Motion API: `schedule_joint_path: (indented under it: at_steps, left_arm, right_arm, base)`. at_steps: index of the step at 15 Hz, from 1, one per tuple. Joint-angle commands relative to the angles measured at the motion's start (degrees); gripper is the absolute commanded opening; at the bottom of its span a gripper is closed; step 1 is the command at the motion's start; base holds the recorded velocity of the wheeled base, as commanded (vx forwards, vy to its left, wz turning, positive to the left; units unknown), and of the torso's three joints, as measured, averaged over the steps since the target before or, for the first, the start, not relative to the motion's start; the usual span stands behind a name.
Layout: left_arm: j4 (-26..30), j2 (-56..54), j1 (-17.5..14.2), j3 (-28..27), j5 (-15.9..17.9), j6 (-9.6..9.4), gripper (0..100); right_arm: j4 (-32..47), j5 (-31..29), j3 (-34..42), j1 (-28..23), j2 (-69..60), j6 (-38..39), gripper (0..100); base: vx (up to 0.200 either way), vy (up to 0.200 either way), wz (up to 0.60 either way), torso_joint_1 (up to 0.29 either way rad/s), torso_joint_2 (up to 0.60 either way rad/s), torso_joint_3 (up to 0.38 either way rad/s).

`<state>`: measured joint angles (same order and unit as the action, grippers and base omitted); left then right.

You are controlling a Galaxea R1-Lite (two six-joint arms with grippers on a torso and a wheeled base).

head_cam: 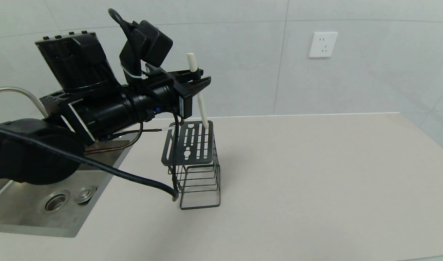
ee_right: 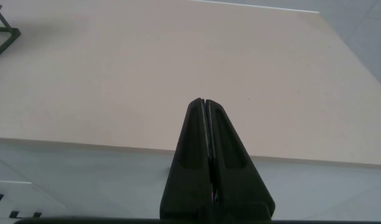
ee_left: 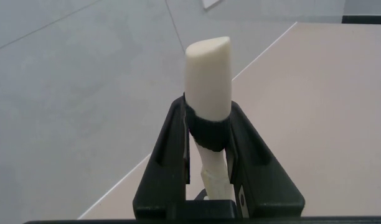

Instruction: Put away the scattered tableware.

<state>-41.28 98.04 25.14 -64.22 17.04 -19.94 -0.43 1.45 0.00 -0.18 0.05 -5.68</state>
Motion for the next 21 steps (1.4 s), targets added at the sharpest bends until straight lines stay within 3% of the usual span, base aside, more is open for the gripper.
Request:
schedule_joint_path:
  at_steps: [1,21]
  left_arm:
    - [0.0,0.0,0.0,0.1,0.0,-0.01,0]
    - [-0.6,3.4,0.0,3.5,-0.3,0.08,0]
  right_arm:
    - [0.0,0.0,0.0,0.0,0.0,0.0,0]
    - [0.0,0.0,0.0,0.0,0.0,0.1,0]
  base:
    - [0.0,0.0,0.0,0.0,0.0,0.0]
    - [0.0,0.0,0.0,0.0,0.0,0.0]
